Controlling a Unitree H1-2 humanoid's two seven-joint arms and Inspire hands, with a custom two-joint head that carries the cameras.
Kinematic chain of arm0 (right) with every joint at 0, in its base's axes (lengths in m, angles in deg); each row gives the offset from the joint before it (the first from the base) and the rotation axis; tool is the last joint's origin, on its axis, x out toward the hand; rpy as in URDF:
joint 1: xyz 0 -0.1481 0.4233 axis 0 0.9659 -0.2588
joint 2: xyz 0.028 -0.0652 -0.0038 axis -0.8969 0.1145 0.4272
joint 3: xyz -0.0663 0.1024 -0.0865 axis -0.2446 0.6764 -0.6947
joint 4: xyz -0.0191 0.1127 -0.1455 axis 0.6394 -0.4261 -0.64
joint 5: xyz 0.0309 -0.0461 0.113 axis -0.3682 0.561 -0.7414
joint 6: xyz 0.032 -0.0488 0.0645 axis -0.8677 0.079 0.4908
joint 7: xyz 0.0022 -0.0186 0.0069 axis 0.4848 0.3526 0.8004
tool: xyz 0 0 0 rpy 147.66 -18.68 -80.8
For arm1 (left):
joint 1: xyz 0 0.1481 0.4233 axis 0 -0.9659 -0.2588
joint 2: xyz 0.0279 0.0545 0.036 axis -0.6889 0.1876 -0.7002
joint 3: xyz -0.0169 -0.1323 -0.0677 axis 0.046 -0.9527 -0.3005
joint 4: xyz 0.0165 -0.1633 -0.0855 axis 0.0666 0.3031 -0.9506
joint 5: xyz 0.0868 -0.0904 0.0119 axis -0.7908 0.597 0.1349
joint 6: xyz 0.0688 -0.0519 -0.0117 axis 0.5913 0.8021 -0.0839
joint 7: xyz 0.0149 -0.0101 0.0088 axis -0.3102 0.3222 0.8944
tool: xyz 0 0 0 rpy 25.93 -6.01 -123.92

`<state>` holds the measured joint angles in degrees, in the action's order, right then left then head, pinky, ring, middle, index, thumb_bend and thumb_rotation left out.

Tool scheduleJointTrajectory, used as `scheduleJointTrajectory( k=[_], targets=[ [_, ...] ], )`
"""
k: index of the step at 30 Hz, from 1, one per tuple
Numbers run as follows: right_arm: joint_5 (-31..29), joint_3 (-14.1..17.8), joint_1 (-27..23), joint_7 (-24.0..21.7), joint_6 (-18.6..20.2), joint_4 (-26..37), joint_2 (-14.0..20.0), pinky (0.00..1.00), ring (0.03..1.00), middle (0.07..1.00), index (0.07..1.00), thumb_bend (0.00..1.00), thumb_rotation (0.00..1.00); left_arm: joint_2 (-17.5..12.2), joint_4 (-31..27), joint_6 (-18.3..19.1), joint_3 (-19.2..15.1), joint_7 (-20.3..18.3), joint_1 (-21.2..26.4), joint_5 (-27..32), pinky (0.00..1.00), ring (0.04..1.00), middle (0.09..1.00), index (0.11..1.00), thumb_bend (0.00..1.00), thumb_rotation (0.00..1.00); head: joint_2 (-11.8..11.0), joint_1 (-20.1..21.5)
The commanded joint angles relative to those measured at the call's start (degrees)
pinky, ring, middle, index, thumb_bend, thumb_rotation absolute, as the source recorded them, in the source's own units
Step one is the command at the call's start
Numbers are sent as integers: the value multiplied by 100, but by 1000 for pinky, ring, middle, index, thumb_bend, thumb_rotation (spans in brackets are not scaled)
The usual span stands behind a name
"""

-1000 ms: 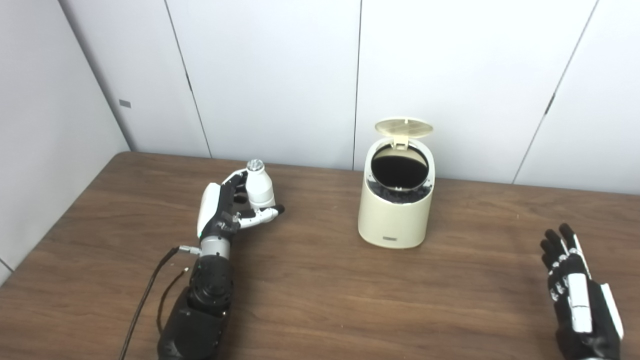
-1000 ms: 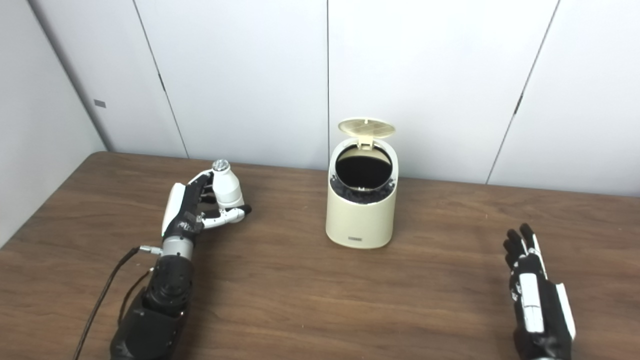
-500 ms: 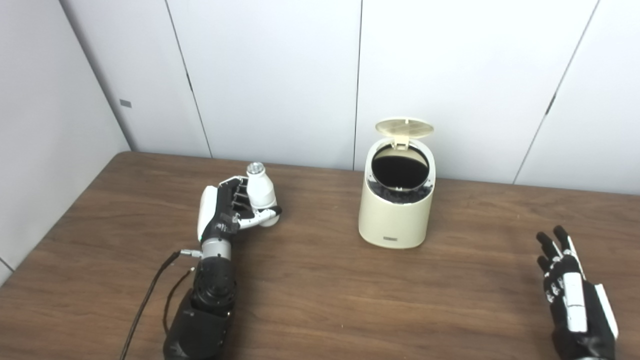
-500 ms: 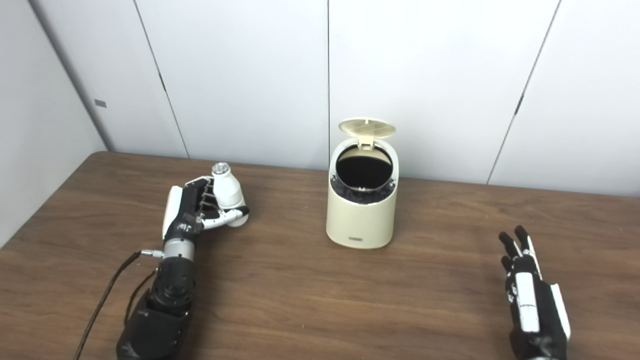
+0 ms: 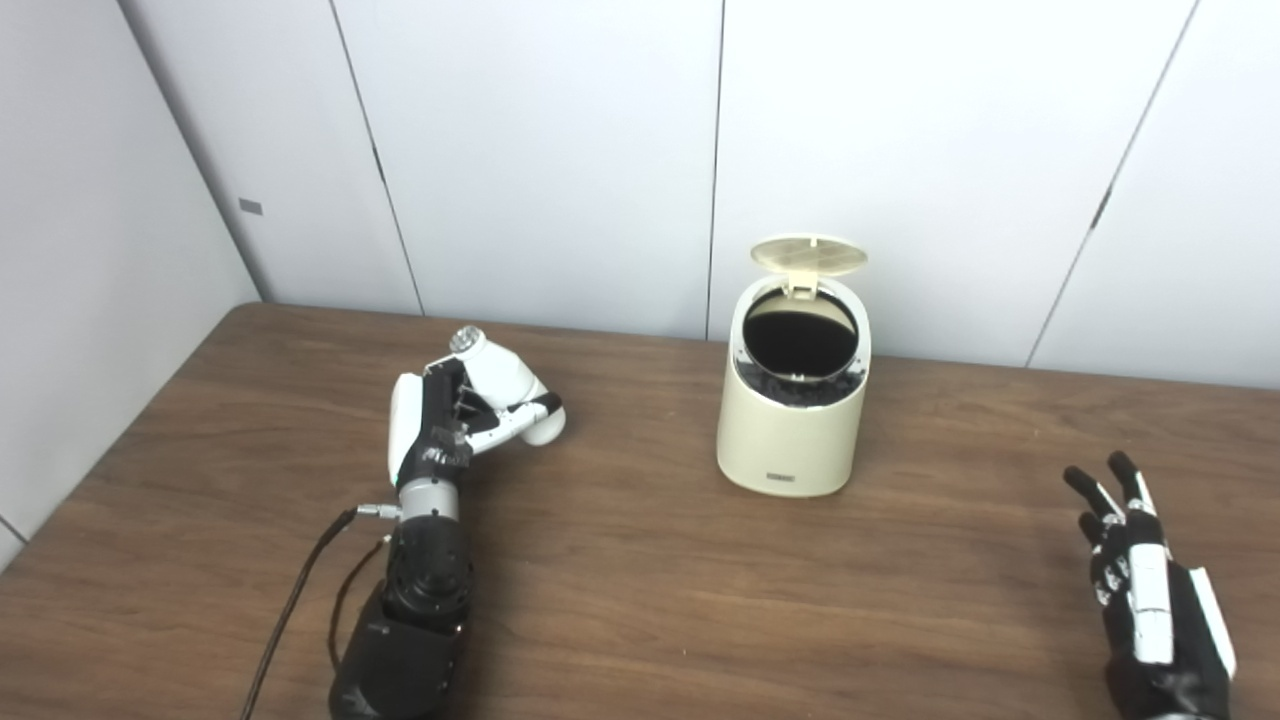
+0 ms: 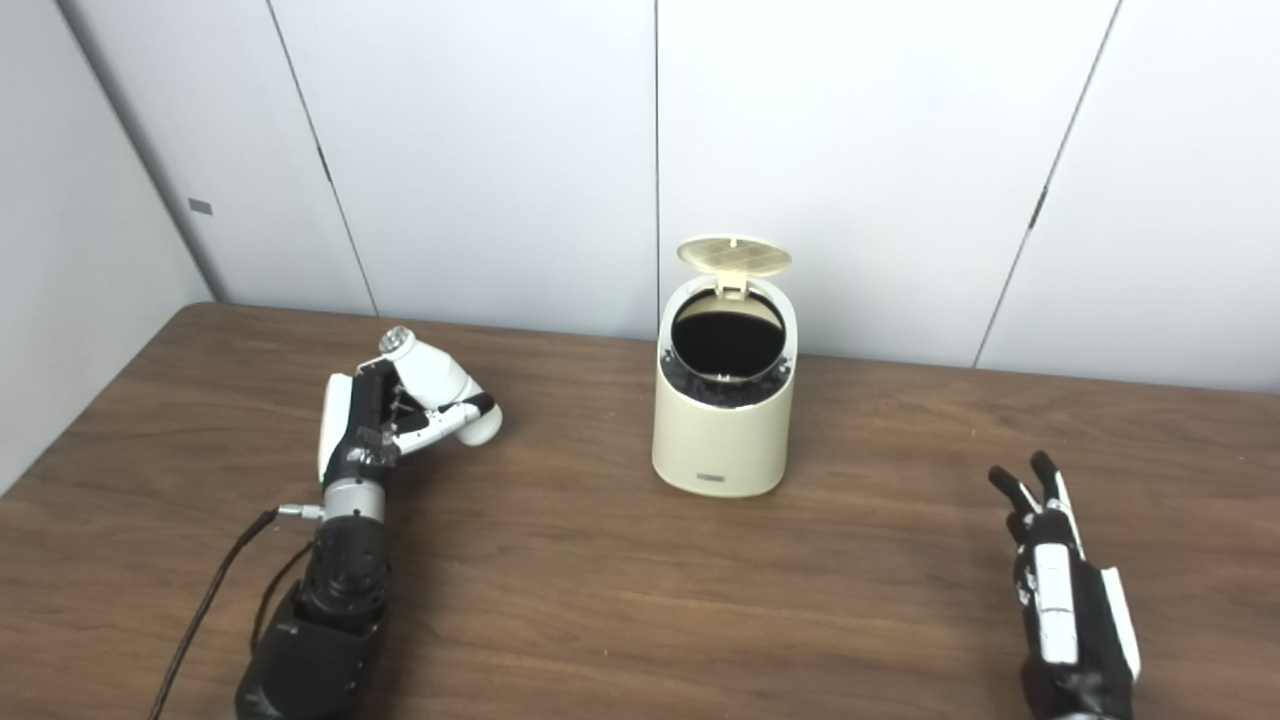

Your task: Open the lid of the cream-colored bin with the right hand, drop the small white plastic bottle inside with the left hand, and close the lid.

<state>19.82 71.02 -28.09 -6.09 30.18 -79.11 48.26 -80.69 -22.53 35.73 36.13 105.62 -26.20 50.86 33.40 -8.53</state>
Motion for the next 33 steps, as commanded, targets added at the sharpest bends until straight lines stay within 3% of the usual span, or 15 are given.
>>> scheduleJointTrajectory(
  k=[1, 10, 15, 20, 28, 33],
  targets=[
    [-19, -29, 150, 23, -216, -203, -86, 1000, 996, 896, 975, 553, 982, -75, -141, -186, 20, 175, 253, -99, 369, 390, 501, 483, 502, 0, 17, 0],
    [-106, -44, 157, -12, -173, -216, -131, 1000, 1000, 895, 975, 569, 968, -2, -705, -174, 157, 126, 172, -227, 325, 367, 514, 480, 499, 0, 40, 132],
    [-28, -74, 158, 15, -267, -263, -150, 1000, 1000, 902, 974, 574, 964, -8, -1144, -246, 345, 60, 191, -431, 400, 451, 500, 471, 503, 0, 53, 236],
    [149, -121, 177, 89, -257, -245, -175, 1000, 993, 895, 975, 595, 969, -123, -1386, -572, 594, -23, 275, -658, 348, 448, 492, 469, 478, 0, 59, 391],
    [250, -215, 172, 100, -175, -199, -210, 1000, 995, 905, 985, 615, 968, -7, -1918, -223, 826, -209, 429, -1051, 377, 460, 506, 467, 478, 0, 38, 583],
    [351, -260, 180, 180, -69, -142, -245, 1000, 988, 899, 983, 620, 968, 148, -2167, -144, 972, -339, 590, -1190, 340, 448, 513, 480, 476, 0, 20, 637]
  ],
)
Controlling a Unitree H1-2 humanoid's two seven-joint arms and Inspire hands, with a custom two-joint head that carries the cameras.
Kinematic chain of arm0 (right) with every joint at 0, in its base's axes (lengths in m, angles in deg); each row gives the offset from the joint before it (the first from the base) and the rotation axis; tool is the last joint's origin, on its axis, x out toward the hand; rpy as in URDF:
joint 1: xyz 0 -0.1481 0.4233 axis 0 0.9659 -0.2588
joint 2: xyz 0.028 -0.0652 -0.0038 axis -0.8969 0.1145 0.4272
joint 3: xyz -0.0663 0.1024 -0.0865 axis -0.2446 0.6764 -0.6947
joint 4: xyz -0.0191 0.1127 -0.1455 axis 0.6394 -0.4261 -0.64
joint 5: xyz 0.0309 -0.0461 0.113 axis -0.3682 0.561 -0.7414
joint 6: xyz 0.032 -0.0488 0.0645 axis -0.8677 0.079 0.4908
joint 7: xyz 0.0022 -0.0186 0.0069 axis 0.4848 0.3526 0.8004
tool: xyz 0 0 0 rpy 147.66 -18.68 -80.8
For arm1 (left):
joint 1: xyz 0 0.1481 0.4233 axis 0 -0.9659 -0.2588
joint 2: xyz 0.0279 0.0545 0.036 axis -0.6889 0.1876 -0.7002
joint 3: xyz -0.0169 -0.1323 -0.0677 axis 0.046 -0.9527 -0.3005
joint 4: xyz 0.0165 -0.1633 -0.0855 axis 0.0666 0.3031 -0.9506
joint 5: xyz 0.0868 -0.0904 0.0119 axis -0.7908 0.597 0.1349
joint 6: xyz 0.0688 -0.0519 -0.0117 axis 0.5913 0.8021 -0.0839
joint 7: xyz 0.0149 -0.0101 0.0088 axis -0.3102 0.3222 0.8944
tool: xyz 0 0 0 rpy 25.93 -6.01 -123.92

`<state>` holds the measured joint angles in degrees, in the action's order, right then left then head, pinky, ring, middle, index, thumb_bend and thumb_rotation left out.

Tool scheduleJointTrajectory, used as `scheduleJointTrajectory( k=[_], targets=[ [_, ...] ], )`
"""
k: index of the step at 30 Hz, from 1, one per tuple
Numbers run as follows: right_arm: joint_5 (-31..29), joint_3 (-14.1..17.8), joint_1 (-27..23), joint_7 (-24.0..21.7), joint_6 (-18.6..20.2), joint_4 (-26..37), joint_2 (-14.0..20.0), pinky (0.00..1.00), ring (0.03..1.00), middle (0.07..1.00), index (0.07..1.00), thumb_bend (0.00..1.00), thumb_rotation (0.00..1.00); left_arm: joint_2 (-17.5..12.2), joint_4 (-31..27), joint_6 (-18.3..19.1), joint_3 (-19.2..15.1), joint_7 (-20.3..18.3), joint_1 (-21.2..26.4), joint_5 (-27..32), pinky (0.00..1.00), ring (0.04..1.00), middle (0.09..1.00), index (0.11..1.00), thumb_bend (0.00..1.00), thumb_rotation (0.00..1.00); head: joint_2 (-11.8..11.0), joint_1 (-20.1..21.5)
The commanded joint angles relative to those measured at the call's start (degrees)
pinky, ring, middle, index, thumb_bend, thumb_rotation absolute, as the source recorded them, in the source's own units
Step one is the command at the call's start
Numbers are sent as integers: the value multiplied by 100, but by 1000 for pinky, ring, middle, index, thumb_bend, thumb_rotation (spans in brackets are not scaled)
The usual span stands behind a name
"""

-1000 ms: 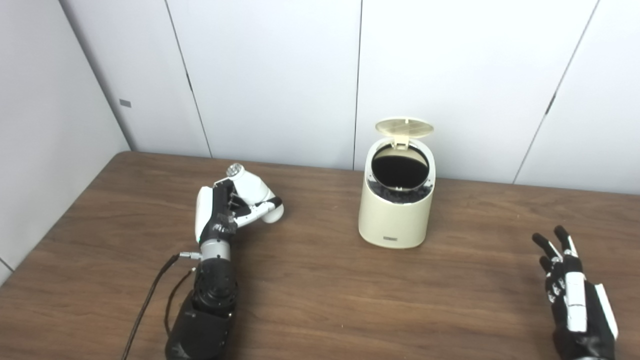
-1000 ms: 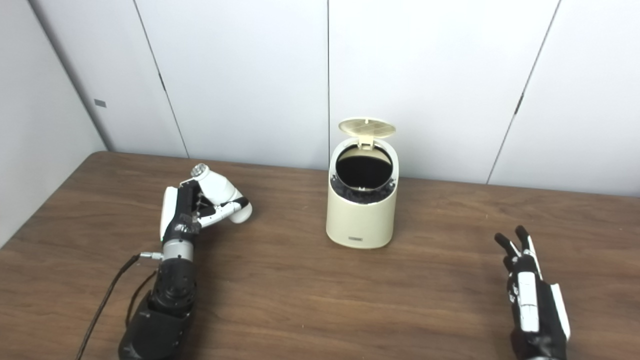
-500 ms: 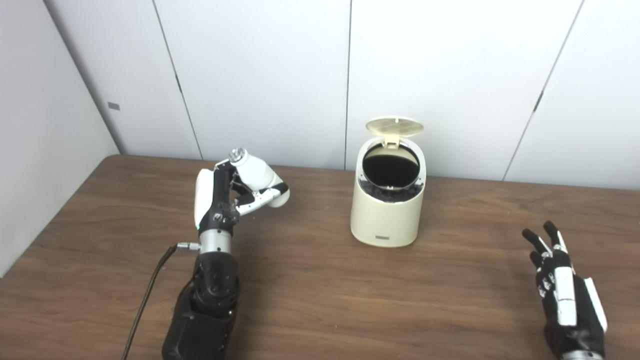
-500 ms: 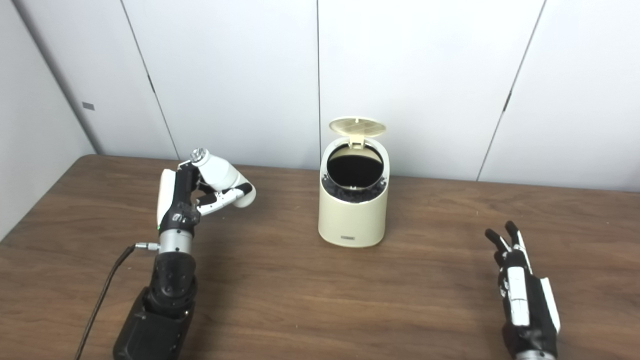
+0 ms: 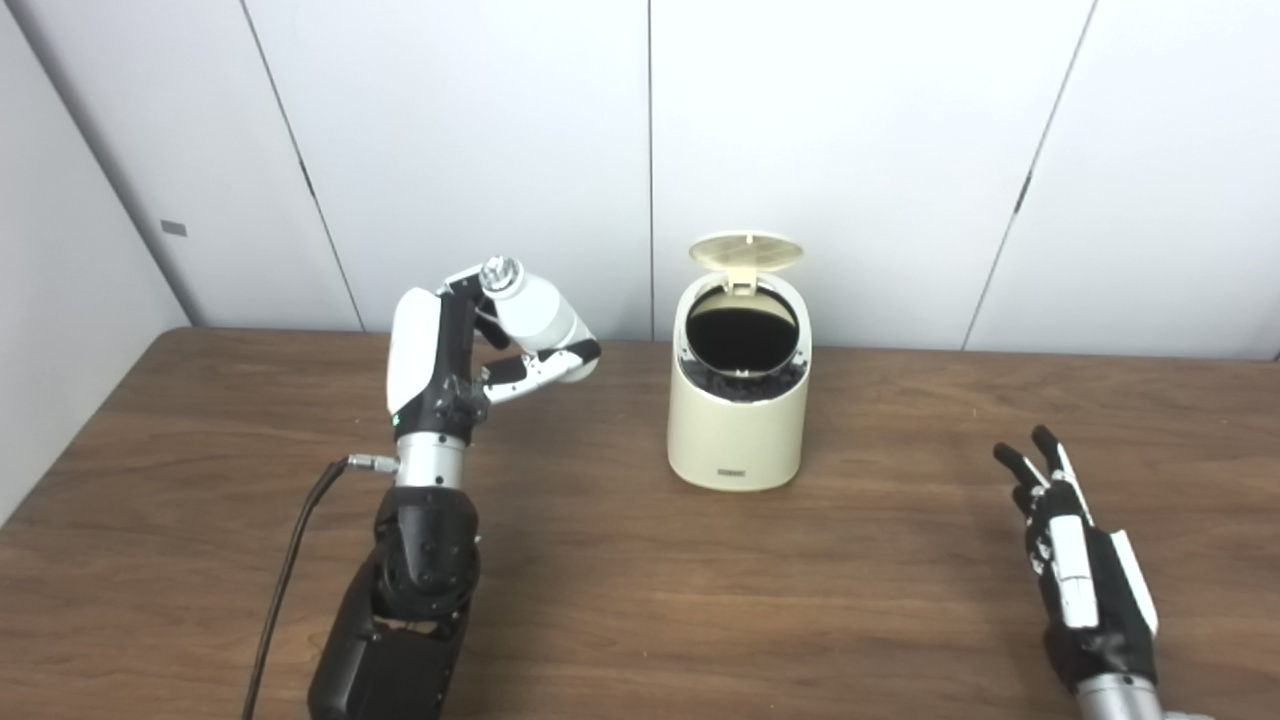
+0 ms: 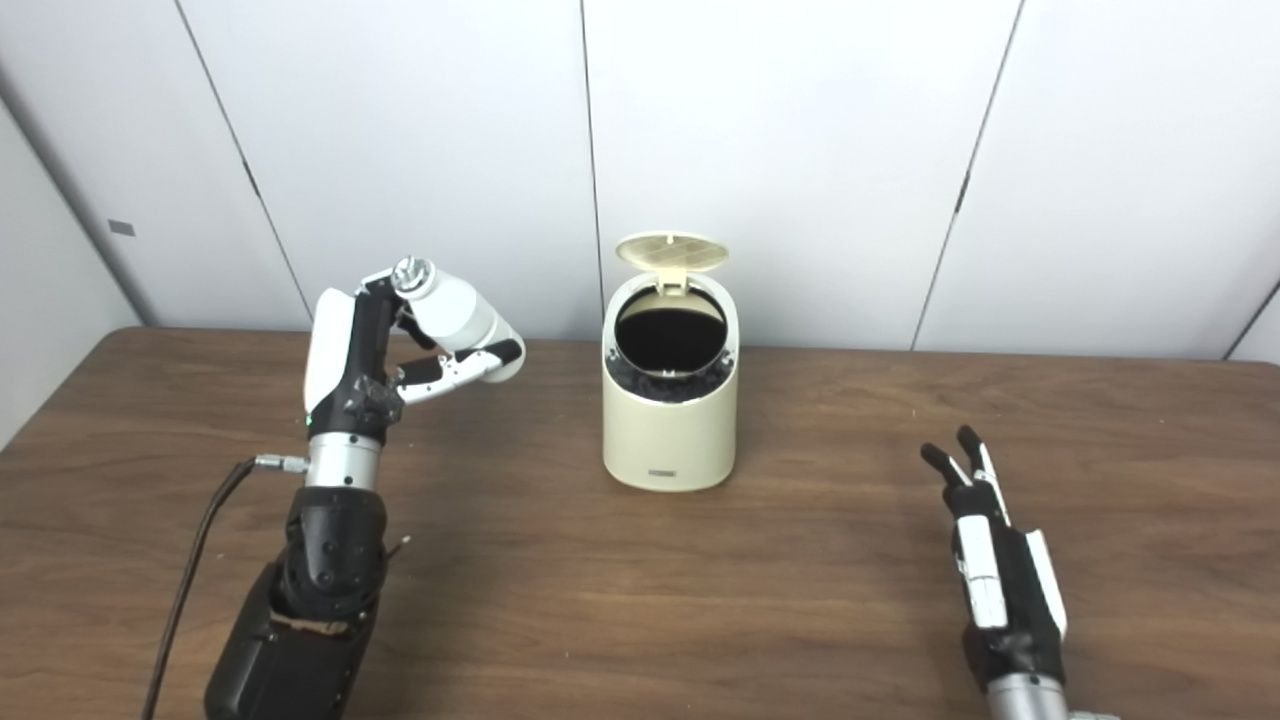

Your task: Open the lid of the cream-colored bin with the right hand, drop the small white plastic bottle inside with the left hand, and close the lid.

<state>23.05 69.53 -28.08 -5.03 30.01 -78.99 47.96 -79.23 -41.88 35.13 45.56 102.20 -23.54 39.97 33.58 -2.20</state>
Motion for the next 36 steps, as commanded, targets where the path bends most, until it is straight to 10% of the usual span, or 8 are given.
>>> scheduleJointTrajectory(
  k=[1, 15, 36],
  targets=[
    [60, -119, 179, 88, -54, -156, -215, 1000, 986, 898, 984, 616, 971, 33, -259, -79, 58, 1, 363, -146, 334, 445, 514, 483, 476, 0, -2, 20],
    [252, -195, 175, 145, -47, -218, -244, 1000, 984, 901, 982, 599, 1000, 372, -363, 93, 345, -148, 776, -548, 321, 422, 514, 489, 475, 0, -55, 120],
    [380, -257, 90, 188, -137, -364, -277, 1000, 1000, 921, 986, 586, 1000, 672, 967, -813, 613, 204, 1143, -443, 358, 415, 505, 490, 477, 0, -125, 254]
  ],
)
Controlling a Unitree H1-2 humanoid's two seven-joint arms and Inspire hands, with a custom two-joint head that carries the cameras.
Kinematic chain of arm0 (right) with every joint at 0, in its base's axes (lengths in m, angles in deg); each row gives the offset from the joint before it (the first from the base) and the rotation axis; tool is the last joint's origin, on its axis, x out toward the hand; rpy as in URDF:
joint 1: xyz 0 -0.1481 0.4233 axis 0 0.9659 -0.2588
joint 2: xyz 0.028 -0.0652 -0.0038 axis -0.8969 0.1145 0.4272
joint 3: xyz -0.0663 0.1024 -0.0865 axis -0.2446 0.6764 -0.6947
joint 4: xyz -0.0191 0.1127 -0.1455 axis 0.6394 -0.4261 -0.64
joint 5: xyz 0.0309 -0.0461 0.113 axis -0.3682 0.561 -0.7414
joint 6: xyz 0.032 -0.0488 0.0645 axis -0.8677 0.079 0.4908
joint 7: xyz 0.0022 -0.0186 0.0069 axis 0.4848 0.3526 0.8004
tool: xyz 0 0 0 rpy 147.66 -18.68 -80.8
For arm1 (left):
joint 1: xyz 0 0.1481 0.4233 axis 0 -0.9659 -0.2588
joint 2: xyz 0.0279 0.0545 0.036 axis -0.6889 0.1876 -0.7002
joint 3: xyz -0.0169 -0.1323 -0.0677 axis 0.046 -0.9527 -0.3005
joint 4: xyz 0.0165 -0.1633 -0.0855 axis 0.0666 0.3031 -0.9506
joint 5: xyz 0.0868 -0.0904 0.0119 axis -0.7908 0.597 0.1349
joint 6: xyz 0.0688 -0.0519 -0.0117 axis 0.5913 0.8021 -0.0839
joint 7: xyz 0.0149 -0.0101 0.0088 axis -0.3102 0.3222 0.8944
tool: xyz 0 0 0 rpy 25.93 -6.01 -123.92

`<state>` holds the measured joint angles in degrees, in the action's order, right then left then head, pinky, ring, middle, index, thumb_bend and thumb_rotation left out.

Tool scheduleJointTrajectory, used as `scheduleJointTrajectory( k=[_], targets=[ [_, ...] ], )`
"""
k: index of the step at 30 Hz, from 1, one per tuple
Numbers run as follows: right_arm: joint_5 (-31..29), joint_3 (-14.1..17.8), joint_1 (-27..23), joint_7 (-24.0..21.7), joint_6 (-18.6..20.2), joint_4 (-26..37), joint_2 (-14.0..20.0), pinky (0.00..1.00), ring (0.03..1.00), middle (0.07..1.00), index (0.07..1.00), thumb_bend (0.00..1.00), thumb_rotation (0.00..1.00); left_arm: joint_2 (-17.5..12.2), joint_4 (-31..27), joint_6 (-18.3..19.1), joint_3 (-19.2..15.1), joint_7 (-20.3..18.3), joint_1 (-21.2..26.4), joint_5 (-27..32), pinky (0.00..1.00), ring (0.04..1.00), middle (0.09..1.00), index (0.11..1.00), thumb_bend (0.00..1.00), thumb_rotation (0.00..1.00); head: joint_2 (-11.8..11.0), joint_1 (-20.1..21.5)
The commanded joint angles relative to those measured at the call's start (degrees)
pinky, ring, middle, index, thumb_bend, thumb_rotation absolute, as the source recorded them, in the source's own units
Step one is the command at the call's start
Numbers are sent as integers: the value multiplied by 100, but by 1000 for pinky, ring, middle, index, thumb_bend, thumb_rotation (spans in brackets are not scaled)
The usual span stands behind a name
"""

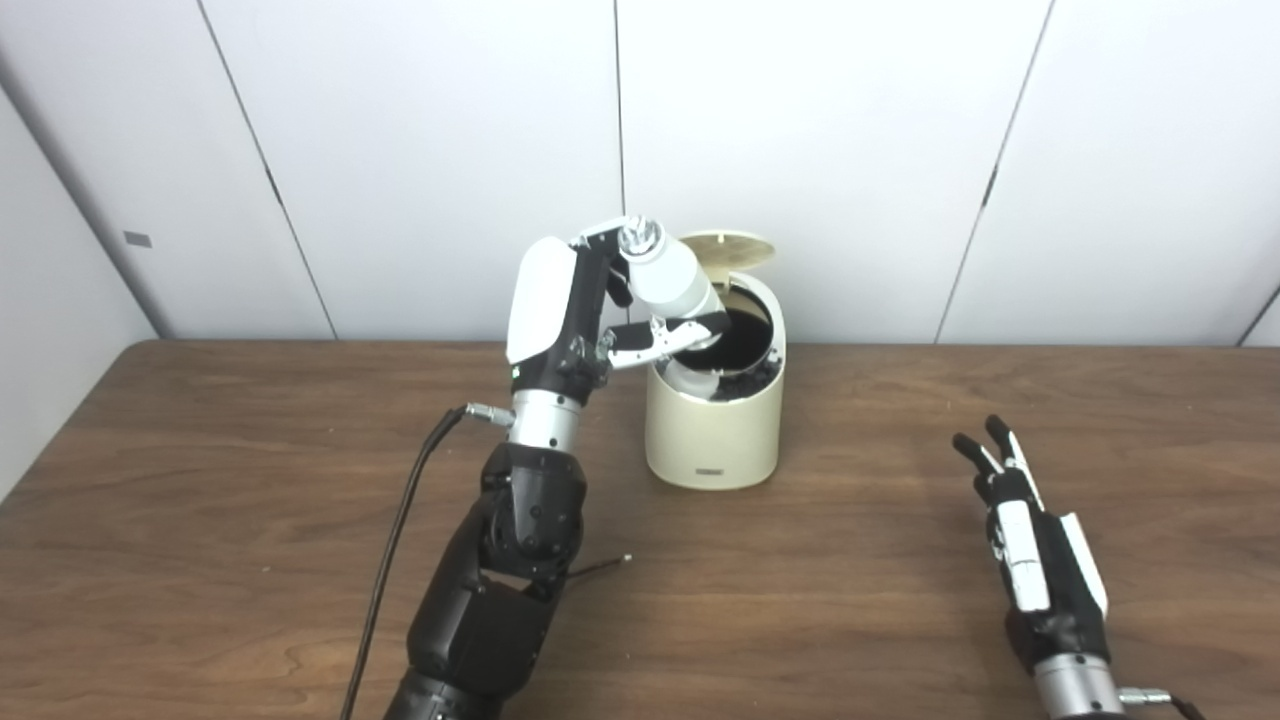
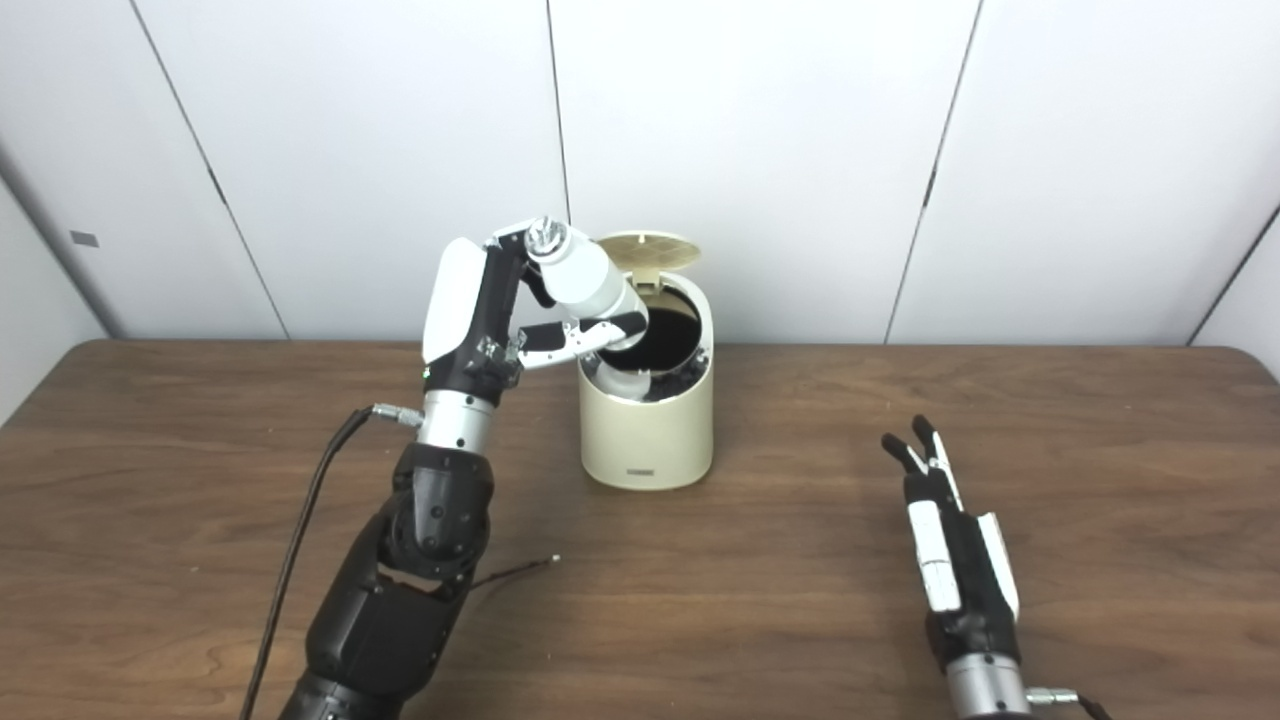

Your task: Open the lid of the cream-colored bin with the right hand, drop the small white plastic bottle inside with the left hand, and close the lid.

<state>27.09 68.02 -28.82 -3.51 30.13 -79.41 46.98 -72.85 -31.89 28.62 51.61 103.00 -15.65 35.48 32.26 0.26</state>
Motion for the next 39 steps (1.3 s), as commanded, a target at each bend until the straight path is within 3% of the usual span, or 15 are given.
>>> scheduleJointTrajectory(
  k=[1, 9, 24, 39],
  targets=[
    [-48, -108, 159, 22, -173, -330, -180, 1000, 1000, 923, 988, 592, 1000, 44, 52, -183, 5, 153, 375, -4, 362, 419, 512, 490, 476, 0, 5, 22],
    [-5, -122, 169, 63, -165, -291, -203, 1000, 986, 920, 990, 639, 1000, 62, 593, -394, 16, 519, 512, -132, 346, 416, 527, 492, 474, 0, -5, 77],
    [77, -155, 188, 67, -56, -210, -207, 1000, 983, 917, 983, 608, 1000, 121, 1091, -575, 251, 965, 741, -363, 325, 403, 522, 504, 472, 0, 17, 111],
    [152, -150, 171, 112, -50, -165, -215, 1000, 988, 913, 982, 643, 1000, 89, 1108, -535, 293, 918, 668, -306, 349, 422, 528, 481, 475, 0, 35, 108]
  ],
)
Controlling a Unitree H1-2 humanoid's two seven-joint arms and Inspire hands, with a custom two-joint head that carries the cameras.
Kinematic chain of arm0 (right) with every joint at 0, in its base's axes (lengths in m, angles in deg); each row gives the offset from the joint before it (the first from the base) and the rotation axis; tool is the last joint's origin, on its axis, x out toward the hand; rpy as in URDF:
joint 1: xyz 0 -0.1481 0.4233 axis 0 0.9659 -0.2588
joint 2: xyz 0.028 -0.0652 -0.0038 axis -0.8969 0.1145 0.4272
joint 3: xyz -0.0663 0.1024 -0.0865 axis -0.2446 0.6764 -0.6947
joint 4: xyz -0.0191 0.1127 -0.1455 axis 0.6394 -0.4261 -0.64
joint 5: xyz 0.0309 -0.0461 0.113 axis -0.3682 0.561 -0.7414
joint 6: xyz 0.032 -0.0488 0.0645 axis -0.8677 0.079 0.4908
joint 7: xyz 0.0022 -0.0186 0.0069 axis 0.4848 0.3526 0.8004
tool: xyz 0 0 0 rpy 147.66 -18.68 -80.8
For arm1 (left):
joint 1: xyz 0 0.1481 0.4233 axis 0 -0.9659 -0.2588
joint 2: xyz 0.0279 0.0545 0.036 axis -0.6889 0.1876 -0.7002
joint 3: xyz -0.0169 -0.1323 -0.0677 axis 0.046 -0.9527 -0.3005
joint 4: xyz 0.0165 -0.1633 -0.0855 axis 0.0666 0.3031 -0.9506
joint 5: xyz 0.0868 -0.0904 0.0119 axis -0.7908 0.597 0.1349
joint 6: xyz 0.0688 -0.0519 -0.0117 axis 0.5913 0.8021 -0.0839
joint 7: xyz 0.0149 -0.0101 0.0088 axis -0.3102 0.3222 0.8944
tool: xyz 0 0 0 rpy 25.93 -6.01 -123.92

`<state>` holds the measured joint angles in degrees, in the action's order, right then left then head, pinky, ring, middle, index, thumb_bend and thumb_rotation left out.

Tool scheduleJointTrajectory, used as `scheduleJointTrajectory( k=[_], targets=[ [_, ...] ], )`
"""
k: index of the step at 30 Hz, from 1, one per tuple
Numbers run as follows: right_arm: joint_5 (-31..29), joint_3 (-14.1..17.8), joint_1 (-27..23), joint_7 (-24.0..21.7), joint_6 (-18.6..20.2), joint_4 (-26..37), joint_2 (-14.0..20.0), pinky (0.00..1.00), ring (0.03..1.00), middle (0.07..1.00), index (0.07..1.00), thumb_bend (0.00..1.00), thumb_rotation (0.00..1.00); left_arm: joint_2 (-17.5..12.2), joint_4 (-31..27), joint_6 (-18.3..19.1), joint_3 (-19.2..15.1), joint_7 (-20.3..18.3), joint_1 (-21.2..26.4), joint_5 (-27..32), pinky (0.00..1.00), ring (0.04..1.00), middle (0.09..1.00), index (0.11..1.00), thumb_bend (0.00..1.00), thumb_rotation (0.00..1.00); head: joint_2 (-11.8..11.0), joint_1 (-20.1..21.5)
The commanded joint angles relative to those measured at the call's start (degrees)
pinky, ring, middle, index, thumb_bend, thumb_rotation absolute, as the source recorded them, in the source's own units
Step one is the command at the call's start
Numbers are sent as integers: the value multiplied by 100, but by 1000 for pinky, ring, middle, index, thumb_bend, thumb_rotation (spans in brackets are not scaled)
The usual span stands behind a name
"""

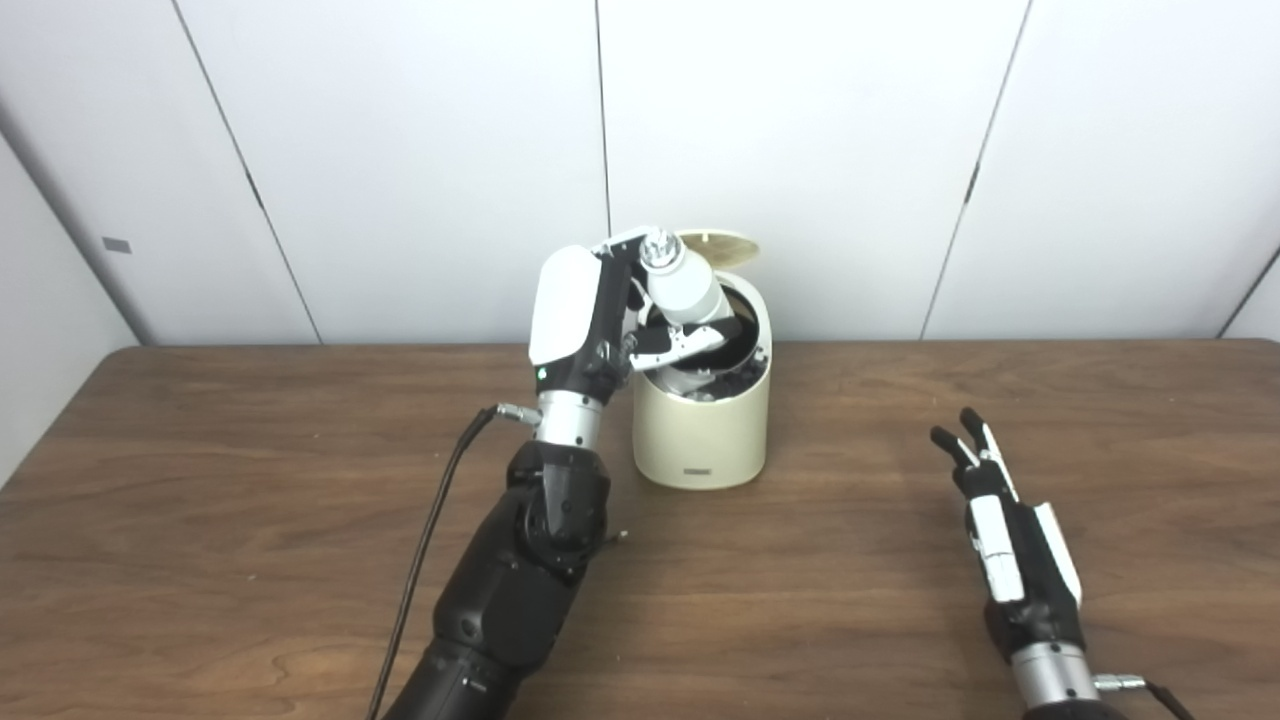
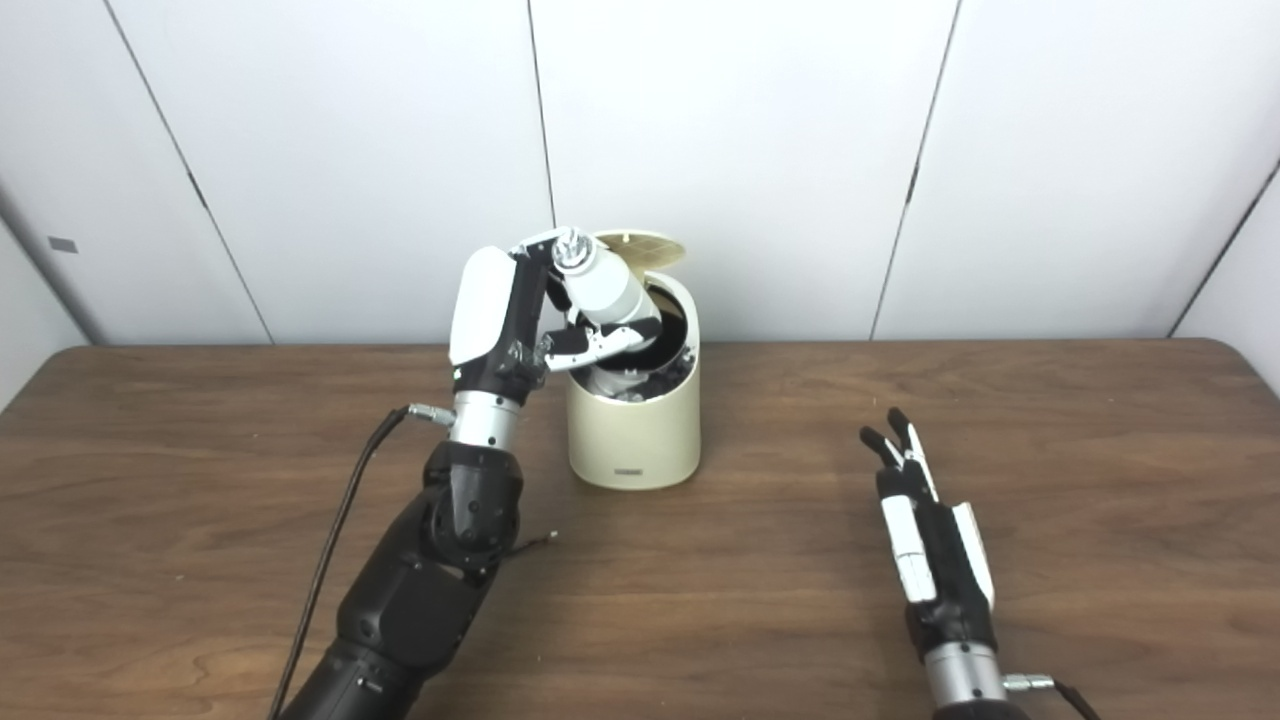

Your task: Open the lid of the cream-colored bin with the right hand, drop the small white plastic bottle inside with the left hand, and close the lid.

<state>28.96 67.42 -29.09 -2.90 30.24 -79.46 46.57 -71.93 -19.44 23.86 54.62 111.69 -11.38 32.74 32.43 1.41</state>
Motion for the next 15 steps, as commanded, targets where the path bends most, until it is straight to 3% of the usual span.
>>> scheduleJointTrajectory(
  k=[1, 5, 15],
  targets=[
    [-68, -82, 202, 42, -36, -146, -180, 1000, 987, 912, 981, 637, 1000, 0, -155, -25, -16, 24, 236, -19, 326, 417, 537, 487, 472, 0, 14, -10],
    [-253, -55, 191, -26, -48, -183, -183, 1000, 999, 916, 990, 638, 1000, -20, -140, -83, -35, -59, 235, 89, 305, 397, 525, 509, 470, 0, 20, -2],
    [-497, -15, 177, -55, -96, -156, -195, 1000, 946, 863, 958, 609, 978, -16, -175, 190, -39, -322, 181, 129, 327, 425, 524, 509, 475, 0, 46, 41]
  ],
)
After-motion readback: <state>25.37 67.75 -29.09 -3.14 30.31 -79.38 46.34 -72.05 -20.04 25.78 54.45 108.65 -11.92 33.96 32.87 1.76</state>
